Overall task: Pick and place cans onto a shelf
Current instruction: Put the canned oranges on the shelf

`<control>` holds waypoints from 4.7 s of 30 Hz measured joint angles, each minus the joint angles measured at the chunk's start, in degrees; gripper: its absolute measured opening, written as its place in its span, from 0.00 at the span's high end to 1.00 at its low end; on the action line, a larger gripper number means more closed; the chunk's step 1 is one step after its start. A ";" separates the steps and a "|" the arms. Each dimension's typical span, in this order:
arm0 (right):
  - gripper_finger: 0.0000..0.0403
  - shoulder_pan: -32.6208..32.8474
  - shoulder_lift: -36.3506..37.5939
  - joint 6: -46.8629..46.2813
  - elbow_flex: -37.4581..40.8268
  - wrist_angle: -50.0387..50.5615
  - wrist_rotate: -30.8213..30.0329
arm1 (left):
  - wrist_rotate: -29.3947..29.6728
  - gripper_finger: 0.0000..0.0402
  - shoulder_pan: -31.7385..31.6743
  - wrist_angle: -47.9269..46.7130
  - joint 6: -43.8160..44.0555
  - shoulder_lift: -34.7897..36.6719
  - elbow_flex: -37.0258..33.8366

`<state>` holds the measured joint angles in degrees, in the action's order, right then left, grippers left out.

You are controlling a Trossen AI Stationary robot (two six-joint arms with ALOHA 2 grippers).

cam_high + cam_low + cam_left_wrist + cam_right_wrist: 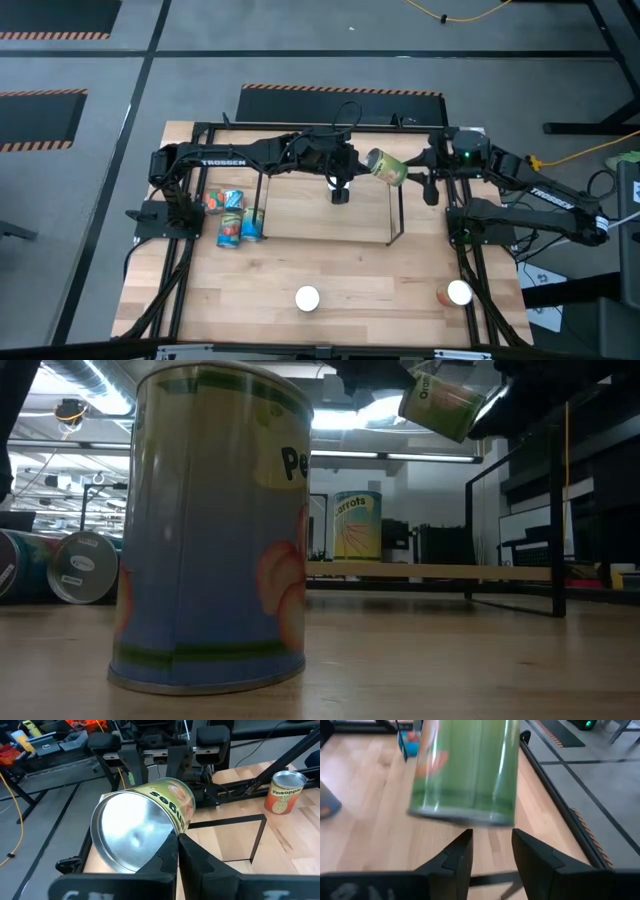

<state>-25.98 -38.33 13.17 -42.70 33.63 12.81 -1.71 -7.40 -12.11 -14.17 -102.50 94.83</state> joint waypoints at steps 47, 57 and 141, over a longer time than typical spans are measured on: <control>0.65 -0.04 12.64 -5.62 0.00 11.76 -10.22 | 2.71 1.00 0.04 -18.44 -12.93 -1.49 18.99; 0.65 -0.01 12.65 -5.62 0.02 12.21 -10.22 | 2.46 1.00 0.02 -24.91 -11.80 -7.62 18.82; 0.65 -0.02 12.61 -8.23 0.07 12.56 -9.58 | 5.28 0.98 0.61 -29.36 -11.98 -20.24 18.82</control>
<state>-26.00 -25.71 4.94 -42.63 46.19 3.22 3.57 -6.79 -41.47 -26.15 -122.74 113.65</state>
